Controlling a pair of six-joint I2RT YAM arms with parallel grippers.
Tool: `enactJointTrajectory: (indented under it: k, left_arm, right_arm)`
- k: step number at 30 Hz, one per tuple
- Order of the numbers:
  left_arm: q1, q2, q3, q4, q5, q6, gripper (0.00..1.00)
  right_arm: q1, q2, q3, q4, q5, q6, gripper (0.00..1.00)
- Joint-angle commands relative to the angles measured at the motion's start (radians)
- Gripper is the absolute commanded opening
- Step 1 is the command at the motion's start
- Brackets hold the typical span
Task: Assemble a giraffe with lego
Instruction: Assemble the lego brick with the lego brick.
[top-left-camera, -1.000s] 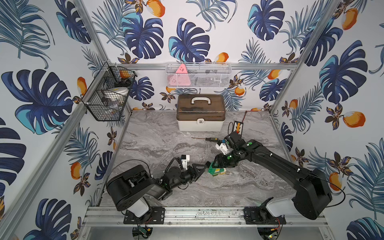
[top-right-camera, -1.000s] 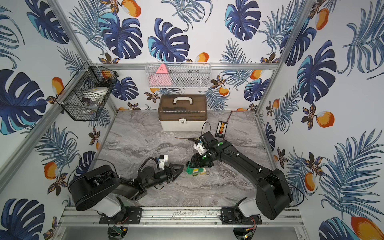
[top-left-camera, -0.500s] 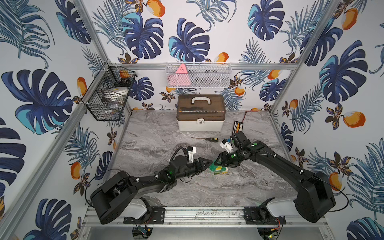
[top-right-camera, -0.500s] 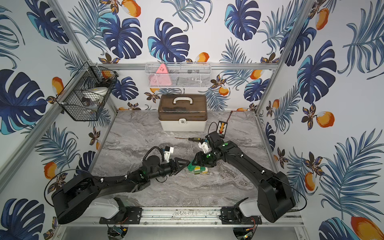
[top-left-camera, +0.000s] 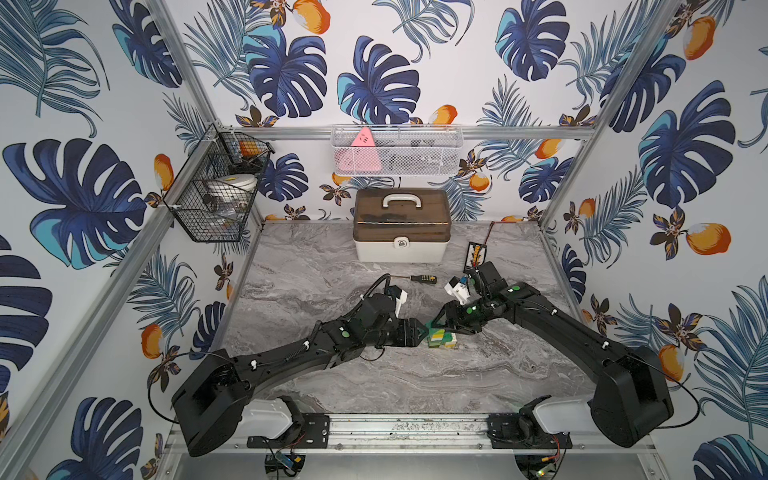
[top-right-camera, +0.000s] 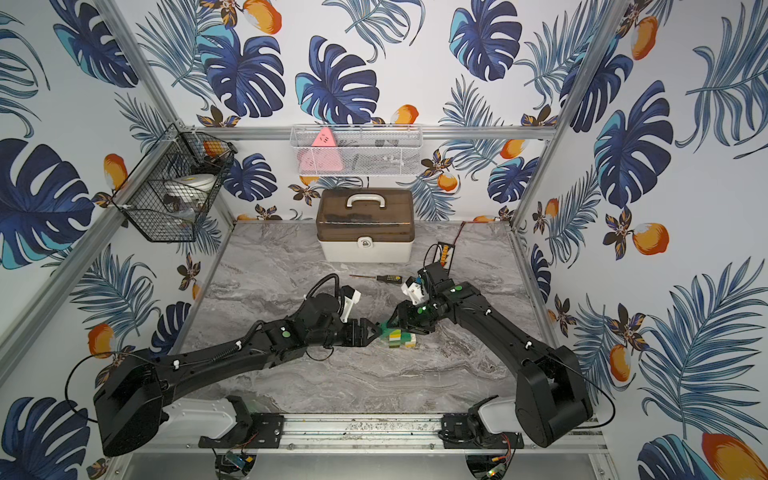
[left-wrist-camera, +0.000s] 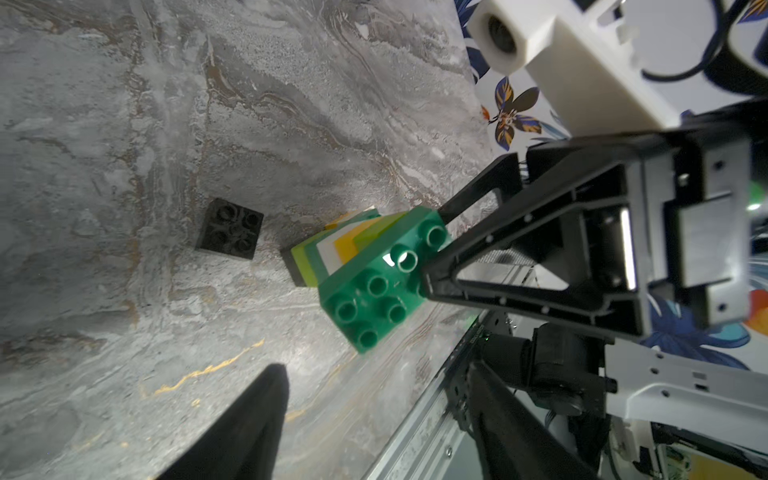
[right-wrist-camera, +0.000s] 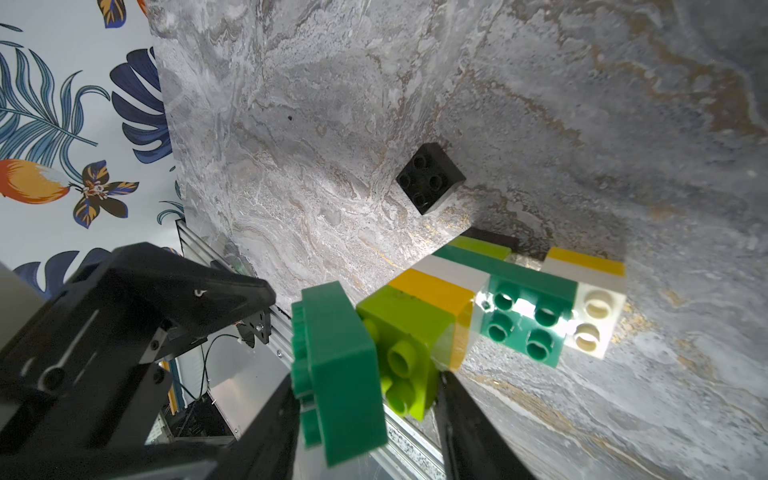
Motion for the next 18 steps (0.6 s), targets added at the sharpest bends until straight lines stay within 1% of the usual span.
enactJointTrajectory:
  k: [1,4,8,11,14,18]
  left_arm:
    - [-0.004,0.018,0.023,-0.076,-0.015,0.083,0.73]
    - [-0.004,0.043,0.015,-0.033,0.019,0.058,0.72]
    - [-0.001,0.072,-0.025,0.114,0.068,-0.037,0.70]
    - [0.003,0.122,-0.039,0.231,0.100,-0.102,0.66]
    - [0.007,0.161,-0.033,0.295,0.121,-0.128,0.64]
    - [0.021,0.197,-0.018,0.345,0.154,-0.145,0.57]
  right_arm:
    - [-0.010,-0.007,-0.005,-0.036,0.032,0.000,0.53]
    - [-0.022,-0.015,-0.011,-0.037,0.030,0.003,0.53]
    - [-0.033,-0.028,-0.020,-0.038,0.031,0.005,0.52]
    - [-0.044,-0.036,-0.033,-0.033,0.028,0.011,0.51]
    - [-0.052,-0.045,-0.036,-0.038,0.029,0.008,0.51]
    - [-0.061,-0.049,-0.035,-0.045,0.033,0.005,0.51]
